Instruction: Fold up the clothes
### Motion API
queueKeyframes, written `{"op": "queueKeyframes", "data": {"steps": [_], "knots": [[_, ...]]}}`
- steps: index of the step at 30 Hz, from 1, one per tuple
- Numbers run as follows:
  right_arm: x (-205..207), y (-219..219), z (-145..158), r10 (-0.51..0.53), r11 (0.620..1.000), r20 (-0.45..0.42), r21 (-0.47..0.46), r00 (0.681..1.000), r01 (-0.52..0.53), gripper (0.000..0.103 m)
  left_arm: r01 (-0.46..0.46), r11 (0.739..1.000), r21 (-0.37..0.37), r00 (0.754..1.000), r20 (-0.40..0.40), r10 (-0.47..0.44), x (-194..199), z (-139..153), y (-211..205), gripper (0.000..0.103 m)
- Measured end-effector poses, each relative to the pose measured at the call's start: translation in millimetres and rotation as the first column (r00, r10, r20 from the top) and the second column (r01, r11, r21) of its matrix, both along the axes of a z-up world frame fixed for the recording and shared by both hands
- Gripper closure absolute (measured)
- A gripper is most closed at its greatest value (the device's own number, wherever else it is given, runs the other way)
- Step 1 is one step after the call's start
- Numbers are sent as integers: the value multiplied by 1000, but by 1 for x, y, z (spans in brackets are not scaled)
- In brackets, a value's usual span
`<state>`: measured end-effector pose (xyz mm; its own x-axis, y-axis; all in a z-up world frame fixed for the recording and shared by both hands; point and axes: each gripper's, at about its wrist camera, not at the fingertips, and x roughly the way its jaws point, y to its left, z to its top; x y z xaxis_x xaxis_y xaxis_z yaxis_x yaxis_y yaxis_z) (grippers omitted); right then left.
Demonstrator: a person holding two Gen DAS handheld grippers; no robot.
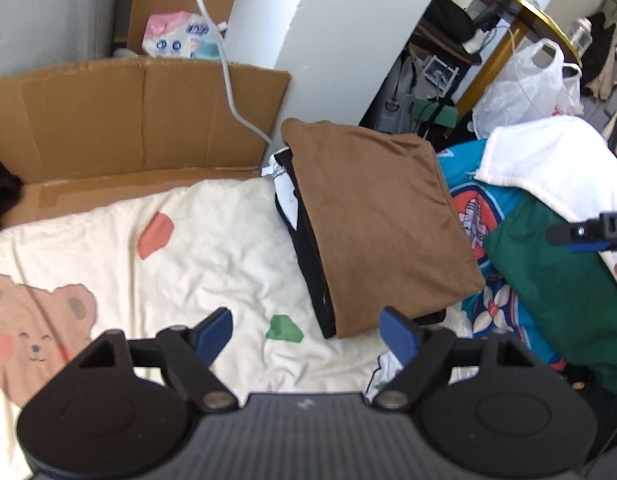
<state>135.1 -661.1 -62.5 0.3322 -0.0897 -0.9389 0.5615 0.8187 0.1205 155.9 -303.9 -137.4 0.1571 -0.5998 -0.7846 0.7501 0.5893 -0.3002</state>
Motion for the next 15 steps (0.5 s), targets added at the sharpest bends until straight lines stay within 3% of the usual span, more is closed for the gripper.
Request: {"op": "queueKeyframes", "data": {"steps": [3, 11, 15], "knots": [[0, 16, 17, 26, 1000, 16, 3, 1000, -26, 0, -21, 1000, -8, 999, 29, 21, -9, 15, 8, 7], [-10, 64, 39, 37, 999, 24, 15, 999, -37, 0, -49, 999, 0, 992, 119, 48, -33, 52, 28, 1], [-21, 87, 44, 66, 997, 21, 27, 998, -67, 0, -86, 996, 16, 992, 99, 85, -42, 60, 36, 0]]}}
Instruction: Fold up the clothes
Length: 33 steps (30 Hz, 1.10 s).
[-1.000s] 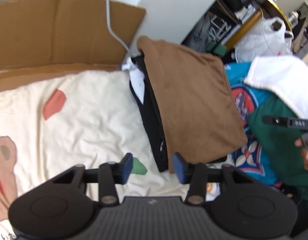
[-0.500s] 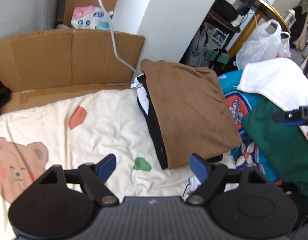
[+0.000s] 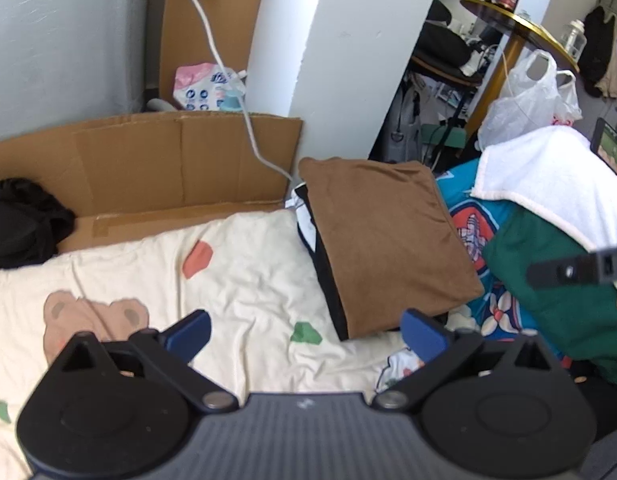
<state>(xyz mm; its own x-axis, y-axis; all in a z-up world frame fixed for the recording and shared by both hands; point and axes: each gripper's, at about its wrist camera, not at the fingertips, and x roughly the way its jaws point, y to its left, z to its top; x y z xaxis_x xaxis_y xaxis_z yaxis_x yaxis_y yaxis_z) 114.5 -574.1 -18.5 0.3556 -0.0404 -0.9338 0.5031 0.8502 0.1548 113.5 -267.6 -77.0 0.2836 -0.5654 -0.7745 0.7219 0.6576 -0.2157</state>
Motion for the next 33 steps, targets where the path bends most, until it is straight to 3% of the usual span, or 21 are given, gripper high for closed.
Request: {"op": "queueKeyframes", "data": {"steps": [4, 10, 16, 18, 23, 30, 33], "knots": [[-10, 15, 17, -2, 1000, 39, -11, 999, 2, 0, -95, 995, 29, 995, -27, 96, -10, 9, 12, 0], [-22, 37, 44, -8, 999, 89, -40, 996, 12, 0, -154, 986, 63, 988, 1, 154, -27, 33, 27, 0], [-33, 56, 58, 20, 1000, 126, -18, 992, -18, 0, -157, 987, 26, 988, 15, 156, -43, 60, 47, 0], [-34, 61, 59, 0, 1000, 120, -21, 993, 3, 0, -143, 989, 22, 989, 37, 142, -44, 68, 49, 0], [-31, 72, 70, -64, 997, 119, -42, 991, 69, 0, -209, 978, 13, 976, 72, 207, -50, 86, 60, 0], [-36, 96, 85, -26, 1000, 189, 4, 982, 25, 0, -243, 970, 30, 961, 145, 236, -66, 108, 78, 0], [-39, 113, 89, 0, 997, 172, -72, 985, 12, 0, -265, 964, 26, 951, 174, 257, -79, 120, 85, 0]]}}
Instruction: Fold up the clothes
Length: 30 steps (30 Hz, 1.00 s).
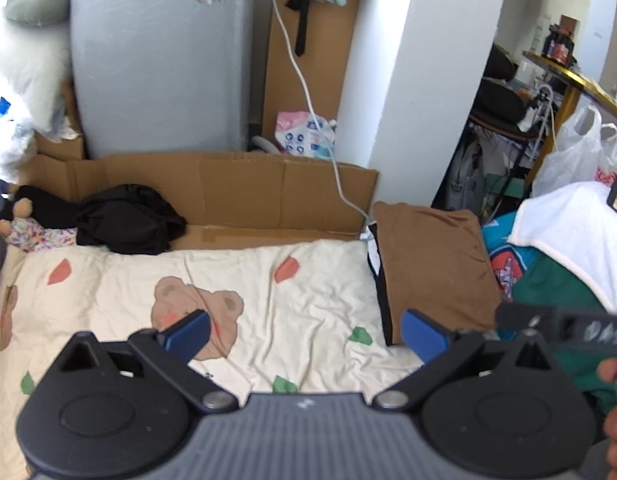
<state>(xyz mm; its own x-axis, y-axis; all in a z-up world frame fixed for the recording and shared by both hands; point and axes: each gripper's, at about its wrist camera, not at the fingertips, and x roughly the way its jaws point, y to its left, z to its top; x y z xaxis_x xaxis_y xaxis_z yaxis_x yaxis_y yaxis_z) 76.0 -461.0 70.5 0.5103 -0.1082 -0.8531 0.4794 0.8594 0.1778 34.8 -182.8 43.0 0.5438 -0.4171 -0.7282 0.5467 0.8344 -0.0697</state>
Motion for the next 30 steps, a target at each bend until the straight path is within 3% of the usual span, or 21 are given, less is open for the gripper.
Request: {"op": "queueKeyframes", "data": {"steps": [2, 12, 20, 30], "knots": [[1, 10, 3, 17, 999, -2, -44, 1000, -17, 0, -2, 1000, 4, 1000, 17, 2, -7, 5, 3, 0], [-5, 32, 2, 57, 998, 15, 14, 998, -58, 0, -110, 993, 52, 994, -23, 111, -20, -1, 25, 0], [-7, 41, -3, 66, 998, -12, 0, 998, -66, 0, -162, 982, 96, 986, 57, 157, -22, -4, 31, 0], [-12, 35, -14, 76, 997, -47, 16, 996, -75, 0, -126, 984, 123, 992, -13, 128, -25, -16, 28, 0]]}}
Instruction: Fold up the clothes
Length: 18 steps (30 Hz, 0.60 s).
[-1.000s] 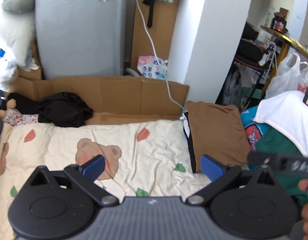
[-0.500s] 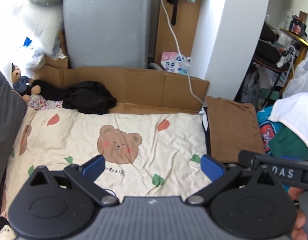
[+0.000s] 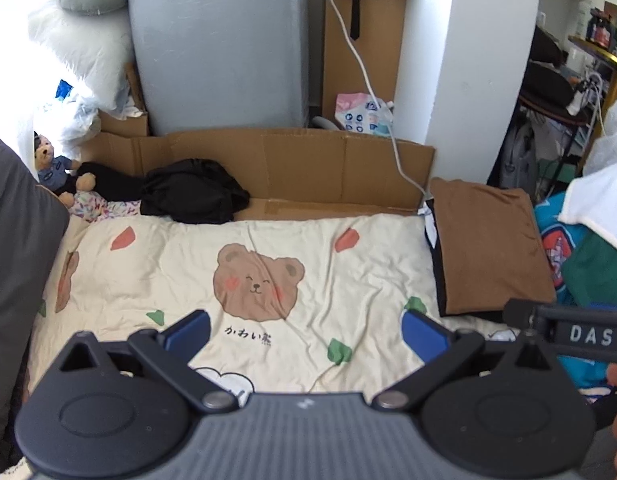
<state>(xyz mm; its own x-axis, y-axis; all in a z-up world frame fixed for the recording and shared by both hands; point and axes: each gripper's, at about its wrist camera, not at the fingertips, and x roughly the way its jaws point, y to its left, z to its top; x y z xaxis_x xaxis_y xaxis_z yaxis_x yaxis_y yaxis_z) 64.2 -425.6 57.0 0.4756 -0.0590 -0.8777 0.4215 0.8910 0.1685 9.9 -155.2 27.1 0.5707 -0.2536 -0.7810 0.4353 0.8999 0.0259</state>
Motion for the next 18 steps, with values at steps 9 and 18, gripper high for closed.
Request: {"op": "queueKeyframes", "data": {"steps": [9, 18], "knots": [[-2, -7, -2, -21, 1000, -9, 21, 1000, 22, 0, 10, 1000, -7, 999, -39, -10, 2, -1, -3, 0], [-2, -10, -4, -31, 999, -16, 25, 999, 31, 0, 36, 999, 1, 998, -59, -36, 4, -3, -6, 0]]}}
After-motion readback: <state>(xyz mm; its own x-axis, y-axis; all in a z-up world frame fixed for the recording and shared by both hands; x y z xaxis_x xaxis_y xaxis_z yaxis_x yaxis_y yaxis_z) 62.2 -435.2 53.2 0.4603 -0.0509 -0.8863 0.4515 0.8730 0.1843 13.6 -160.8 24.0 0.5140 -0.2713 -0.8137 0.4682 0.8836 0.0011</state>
